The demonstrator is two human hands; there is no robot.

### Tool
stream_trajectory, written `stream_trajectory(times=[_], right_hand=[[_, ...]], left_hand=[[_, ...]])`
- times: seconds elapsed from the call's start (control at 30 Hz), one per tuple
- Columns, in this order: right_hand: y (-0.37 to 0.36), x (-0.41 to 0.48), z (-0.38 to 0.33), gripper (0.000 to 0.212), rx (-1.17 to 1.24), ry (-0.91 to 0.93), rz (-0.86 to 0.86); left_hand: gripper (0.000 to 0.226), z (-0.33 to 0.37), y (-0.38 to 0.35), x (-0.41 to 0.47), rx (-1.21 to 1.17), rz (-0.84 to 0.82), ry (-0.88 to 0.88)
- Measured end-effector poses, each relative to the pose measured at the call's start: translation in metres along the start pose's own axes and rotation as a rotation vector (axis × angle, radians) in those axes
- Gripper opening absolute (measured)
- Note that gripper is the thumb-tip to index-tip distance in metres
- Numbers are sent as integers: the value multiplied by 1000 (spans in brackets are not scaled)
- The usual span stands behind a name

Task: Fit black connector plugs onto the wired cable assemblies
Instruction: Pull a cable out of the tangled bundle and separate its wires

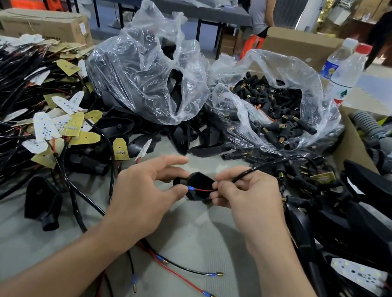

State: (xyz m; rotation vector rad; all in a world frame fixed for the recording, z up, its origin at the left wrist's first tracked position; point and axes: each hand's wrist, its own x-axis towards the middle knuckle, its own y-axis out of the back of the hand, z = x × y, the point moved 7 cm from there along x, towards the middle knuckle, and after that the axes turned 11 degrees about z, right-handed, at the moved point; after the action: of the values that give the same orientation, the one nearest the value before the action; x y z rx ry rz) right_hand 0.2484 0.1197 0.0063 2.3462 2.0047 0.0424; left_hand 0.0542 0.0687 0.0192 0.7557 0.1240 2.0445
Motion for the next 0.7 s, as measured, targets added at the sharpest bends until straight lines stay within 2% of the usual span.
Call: stream_trajectory(times=[0.17, 0.33, 0.47, 0.57, 0.7], right_hand=[[-6, -4, -5, 26, 193, -64, -143], [-4, -5, -4, 27, 234, -111, -135], [-11, -7, -1, 22, 310, -195, -184], [-15, -10, -1, 16, 215, -137, -164], [-14, -11, -5, 17, 19, -1, -78]], left_hand=[[52, -4, 0, 0, -39, -10, 30], [44, -14, -4, 5, -185, -42, 133], [48, -13, -8, 5, -324, -89, 192], [45, -9, -8, 6, -413, -97, 241], [25, -3, -11, 3, -588, -166, 322]])
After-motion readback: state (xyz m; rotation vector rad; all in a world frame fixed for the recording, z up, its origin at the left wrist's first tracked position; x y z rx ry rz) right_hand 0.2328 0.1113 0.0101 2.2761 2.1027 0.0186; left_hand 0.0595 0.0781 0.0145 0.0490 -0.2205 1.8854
